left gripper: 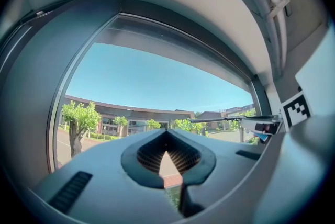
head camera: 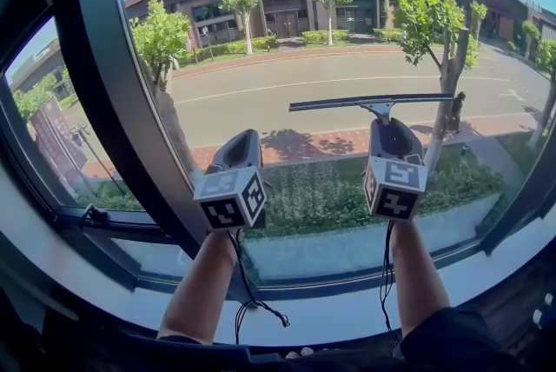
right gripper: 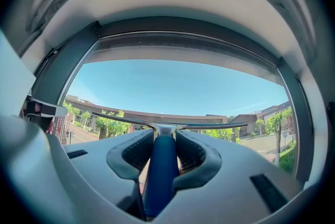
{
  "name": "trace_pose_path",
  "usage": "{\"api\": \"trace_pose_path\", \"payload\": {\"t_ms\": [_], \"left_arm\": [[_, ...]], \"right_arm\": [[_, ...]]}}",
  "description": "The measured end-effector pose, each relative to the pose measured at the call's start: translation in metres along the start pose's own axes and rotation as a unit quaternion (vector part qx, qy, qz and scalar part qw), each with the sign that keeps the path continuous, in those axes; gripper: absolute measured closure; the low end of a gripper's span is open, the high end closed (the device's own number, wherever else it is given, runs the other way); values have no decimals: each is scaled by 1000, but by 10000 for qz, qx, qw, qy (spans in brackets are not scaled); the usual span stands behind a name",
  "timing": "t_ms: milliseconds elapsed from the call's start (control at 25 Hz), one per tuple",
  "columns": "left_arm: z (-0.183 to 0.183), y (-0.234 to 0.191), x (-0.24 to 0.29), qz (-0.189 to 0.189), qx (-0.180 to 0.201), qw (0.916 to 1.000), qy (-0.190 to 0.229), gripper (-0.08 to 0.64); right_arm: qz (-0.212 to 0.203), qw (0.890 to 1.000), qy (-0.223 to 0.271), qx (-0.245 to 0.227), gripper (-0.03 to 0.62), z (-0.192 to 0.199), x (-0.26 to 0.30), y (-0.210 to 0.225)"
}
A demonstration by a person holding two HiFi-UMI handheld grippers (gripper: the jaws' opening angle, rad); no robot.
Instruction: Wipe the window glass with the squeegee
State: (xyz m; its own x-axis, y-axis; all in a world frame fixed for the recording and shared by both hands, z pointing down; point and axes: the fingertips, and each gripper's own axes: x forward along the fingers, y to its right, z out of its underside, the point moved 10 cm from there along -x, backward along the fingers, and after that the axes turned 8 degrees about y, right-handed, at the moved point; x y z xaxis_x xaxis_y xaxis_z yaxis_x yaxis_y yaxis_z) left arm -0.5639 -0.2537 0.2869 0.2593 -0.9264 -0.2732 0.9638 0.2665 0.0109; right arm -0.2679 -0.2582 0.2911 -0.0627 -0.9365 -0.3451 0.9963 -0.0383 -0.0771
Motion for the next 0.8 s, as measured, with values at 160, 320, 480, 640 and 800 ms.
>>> {"api": "trace_pose_path", "payload": {"t_ms": [160,320,480,640,800], "left_arm": [[8,1,-2,-26,-25,10000,-72,558],[15,-2,-6,-57,-48,9999,-140,558],[21,1,-9,-81,-74,9997,-209,558],[28,3,-11,-99,-88,9995,-275,558],[38,6,-13,-94,-108,9993,-359,558]], "right_arm": [[17,10000,-84,-1,462,16,-4,1],[-7,9999,-117,-2,460,33,-9,-3],[-12,9998,-204,31,460,48,-15,-2],[-10,9994,-332,35,460,66,-21,-2],[-9,9983,-563,120,460,87,-26,-4]]}}
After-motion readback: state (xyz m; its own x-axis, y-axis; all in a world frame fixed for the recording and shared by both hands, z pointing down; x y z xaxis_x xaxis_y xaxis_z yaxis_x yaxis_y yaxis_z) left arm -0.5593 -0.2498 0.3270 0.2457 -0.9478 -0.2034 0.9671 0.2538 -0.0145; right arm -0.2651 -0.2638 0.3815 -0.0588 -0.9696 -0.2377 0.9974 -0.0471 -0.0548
